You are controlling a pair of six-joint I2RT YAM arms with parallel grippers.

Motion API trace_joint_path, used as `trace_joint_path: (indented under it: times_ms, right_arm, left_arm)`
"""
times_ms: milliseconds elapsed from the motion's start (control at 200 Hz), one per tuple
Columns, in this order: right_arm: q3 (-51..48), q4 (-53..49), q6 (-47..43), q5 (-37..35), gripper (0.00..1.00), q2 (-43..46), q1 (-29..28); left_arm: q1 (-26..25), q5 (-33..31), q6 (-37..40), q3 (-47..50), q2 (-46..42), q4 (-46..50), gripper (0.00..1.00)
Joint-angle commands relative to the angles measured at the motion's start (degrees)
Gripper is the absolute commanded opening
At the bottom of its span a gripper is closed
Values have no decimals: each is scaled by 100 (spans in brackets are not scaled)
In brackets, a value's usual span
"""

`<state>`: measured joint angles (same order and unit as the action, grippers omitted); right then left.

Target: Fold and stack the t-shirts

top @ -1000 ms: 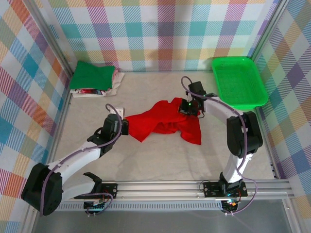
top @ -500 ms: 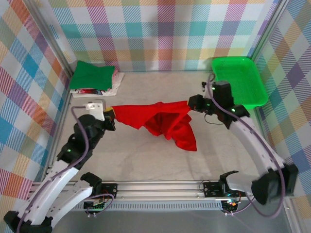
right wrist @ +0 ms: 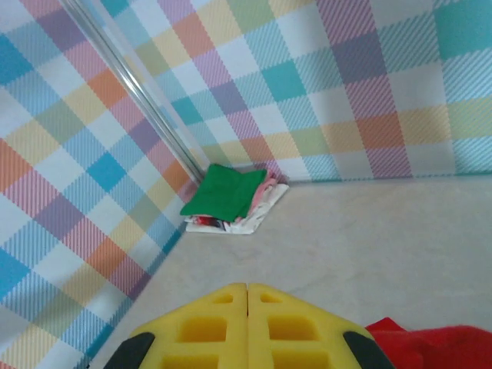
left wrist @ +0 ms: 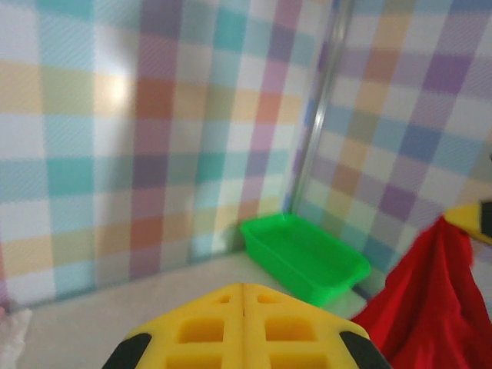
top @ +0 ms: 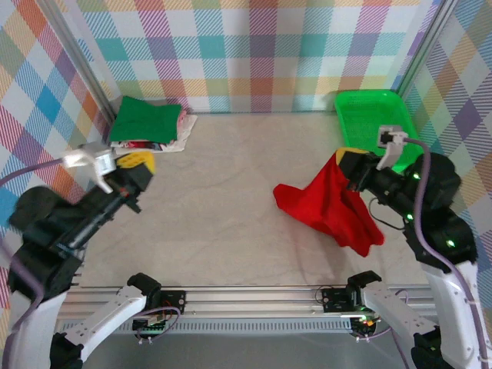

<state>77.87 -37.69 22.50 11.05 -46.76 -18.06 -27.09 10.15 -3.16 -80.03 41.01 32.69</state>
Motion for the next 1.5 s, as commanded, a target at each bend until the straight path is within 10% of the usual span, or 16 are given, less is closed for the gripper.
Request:
trace_joint_path:
  times_ms: [0,310,725,865,960,1090,1400,1495]
  right_arm:
    - [-854,534,399,154,0,-511,-10]
    - [-1202,1571,711,-37,0,-1924,-297]
    - [-1847,1230,455,-2044,0,-748,-285]
    - [-2271,1153,560,-2265,0,-384,-258]
    - [-2335,1124,572,-2258,0,-351,-259]
    - [-2285,1257,383,-2144,0,-429,-263]
    - [-2671,2664,-18,114,0,-508,-282]
    - [-2739,2852,-32,582,18,-724,-414]
  left_arm:
    - [-126,816,-112,957,900,114,15]
    - [-1117,470,-171,3534,2343,-2994,70]
    - [-1702,598,180,1409,6603,-3647,71]
    - [-1751,522,154,875,7478,-3552,64]
    - [-1740,113,64,842,7699,-3581,25]
    - [-1580,-398,-188,1131,7476,-3743,0]
    - [-647,-2032,-174,2513,5047,-3709,0]
    - [-111,-1942,4,2681,4362,-3447,0]
